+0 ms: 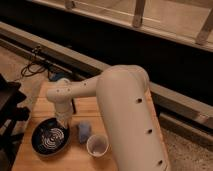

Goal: Pick up the ceramic bowl

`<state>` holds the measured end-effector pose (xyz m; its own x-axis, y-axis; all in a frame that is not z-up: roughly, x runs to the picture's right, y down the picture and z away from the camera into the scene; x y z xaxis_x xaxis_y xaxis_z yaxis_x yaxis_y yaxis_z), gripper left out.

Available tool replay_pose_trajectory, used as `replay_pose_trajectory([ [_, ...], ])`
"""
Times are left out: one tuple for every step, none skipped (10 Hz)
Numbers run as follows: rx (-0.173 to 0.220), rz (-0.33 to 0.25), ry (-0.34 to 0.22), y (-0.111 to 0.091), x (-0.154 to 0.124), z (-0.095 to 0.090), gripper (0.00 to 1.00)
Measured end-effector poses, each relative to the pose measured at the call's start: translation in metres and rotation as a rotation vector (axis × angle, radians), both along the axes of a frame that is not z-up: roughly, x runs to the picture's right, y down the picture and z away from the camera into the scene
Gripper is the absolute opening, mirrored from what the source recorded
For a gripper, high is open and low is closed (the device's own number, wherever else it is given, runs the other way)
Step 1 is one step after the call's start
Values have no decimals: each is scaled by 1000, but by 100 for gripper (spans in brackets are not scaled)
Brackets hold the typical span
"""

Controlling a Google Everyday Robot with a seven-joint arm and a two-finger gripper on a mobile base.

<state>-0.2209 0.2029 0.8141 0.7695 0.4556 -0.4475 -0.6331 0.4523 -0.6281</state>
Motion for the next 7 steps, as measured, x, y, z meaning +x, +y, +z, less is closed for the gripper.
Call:
replay_pose_trajectory([
  [0, -2, -3, -3, 1, -1, 13],
  [-4, -1, -10, -6, 2, -2, 12],
  [-9, 2, -25, -13, 0, -8, 12],
  [-9, 6, -35, -20, 0, -14, 12],
  [-9, 10, -41, -27, 1, -19, 12],
  [-6, 10, -43, -29, 1, -20, 12],
  [-1, 7, -48, -31, 0, -21, 12],
])
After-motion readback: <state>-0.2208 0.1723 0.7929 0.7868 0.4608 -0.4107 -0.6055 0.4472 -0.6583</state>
